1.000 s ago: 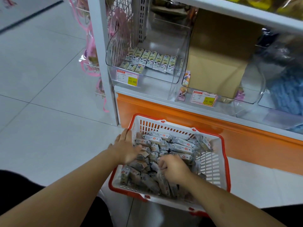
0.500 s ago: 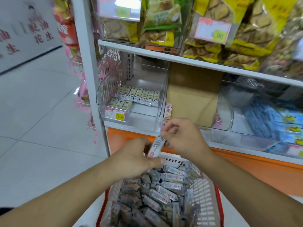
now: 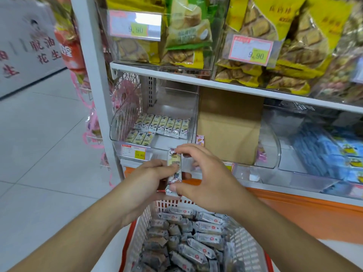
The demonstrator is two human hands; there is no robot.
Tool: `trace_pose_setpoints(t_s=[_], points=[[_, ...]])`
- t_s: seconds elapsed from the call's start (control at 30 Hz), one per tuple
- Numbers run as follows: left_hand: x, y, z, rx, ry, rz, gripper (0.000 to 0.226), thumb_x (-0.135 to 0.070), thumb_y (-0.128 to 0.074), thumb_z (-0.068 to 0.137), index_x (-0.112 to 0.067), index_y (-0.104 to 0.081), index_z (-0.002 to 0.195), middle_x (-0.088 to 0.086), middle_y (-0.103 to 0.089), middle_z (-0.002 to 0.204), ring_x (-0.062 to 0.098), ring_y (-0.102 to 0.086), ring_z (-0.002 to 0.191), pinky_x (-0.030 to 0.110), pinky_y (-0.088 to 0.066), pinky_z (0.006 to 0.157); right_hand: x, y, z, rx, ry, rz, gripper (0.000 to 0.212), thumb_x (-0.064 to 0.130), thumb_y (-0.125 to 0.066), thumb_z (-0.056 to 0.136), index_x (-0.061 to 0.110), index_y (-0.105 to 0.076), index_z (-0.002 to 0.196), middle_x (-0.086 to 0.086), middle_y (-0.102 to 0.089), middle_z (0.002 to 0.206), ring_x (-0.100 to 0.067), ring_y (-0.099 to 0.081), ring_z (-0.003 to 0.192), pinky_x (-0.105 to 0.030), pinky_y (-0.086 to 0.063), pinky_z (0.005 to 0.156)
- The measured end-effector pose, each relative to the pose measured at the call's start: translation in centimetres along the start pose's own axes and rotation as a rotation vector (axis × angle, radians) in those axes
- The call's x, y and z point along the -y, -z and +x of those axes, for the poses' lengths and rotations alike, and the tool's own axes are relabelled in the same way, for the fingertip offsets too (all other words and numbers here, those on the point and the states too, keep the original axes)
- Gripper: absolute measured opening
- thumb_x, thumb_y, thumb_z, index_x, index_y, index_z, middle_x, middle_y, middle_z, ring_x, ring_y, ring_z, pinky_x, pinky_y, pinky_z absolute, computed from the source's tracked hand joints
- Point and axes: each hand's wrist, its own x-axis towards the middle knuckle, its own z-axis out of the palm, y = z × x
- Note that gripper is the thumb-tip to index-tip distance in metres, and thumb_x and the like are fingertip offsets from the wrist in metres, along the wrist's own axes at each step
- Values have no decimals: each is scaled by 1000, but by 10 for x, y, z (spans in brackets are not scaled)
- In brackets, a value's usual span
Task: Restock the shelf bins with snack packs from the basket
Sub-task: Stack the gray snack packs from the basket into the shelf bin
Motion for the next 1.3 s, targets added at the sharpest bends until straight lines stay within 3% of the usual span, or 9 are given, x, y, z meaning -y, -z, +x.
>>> trace_pose_setpoints(t_s=[0.2, 0.3, 0.5, 0.7, 0.8, 0.9, 1.03, 1.17, 1.3], points=[[-11, 11, 5, -4, 5, 92, 42, -33, -69, 94, -7, -64, 127, 20, -73, 116, 44, -66, 116, 53, -51, 105, 5, -6, 12, -46, 25, -83, 73, 50, -87, 78, 46, -46, 139, 36, -43, 133, 15, -42, 120, -8, -35, 93], [-22, 18, 4, -27, 34, 171, 47, -50, -78, 84, -17, -74, 117, 20, -69, 123, 39, -70, 110, 48, -61, 89, 6, -10, 19, -79, 38, -104, 77, 53, -88, 77, 47, -45, 141, 34, -45, 131, 8, -46, 120, -16, -40, 94], [-36, 31, -1, -42, 5, 218, 20, -8, -76, 90, -8, -72, 109, 16, -72, 97, 20, -75, 78, 33, -62, 68, 2, -17, 27, -46, 27, -258, 92, 74, -81, 70, 42, -46, 149, 17, -36, 124, -4, -42, 120, -27, -44, 99], [-37, 40, 7, -245, -87, 255, 33, -34, -86, 82, -10, -75, 102, 4, -80, 87, 19, -77, 89, 37, -59, 78, -10, -17, 25, -122, 13, -243, 30, 40, -81, 89, 39, -63, 114, 20, -45, 105, 0, -49, 102, -23, -45, 87], [-30, 29, 4, -191, -63, 102, 38, -27, -84, 85, -2, -70, 111, 12, -79, 94, 23, -77, 93, 42, -62, 89, -5, -29, 22, -177, -25, -197, 34, 54, -80, 83, 36, -53, 90, 16, -50, 93, -6, -51, 91, -31, -48, 80], [-25, 24, 3, -187, -67, 45, 27, -14, -84, 84, -4, -73, 107, 30, -70, 106, 28, -71, 85, 43, -64, 77, 2, -31, 19, -133, -38, -150, 42, 64, -75, 79, 32, -48, 81, 11, -52, 87, -10, -51, 86, -33, -48, 76], [-27, 26, 3, -217, -68, 122, 23, -17, -83, 84, -10, -75, 104, 25, -73, 103, 27, -69, 82, 52, -60, 87, 4, -22, 18, -116, 16, -171, 36, 53, -78, 86, 37, -50, 102, 21, -47, 108, -4, -52, 105, -30, -49, 85], [-27, 26, 2, -201, -62, 152, 26, -19, -84, 85, -12, -75, 107, 23, -72, 109, 25, -69, 84, 55, -58, 90, 4, -20, 20, -43, 30, -163, 75, 54, -80, 86, 43, -37, 146, 35, -30, 146, 5, -37, 137, -30, -44, 109], [-27, 29, 1, -196, -55, 175, 26, -20, -83, 86, -13, -74, 109, 21, -73, 110, 34, -74, 94, 52, -60, 88, 6, -22, 23, -5, -3, -182, 81, 57, -78, 86, 49, -31, 152, 36, -32, 152, 4, -35, 137, -27, -37, 114]])
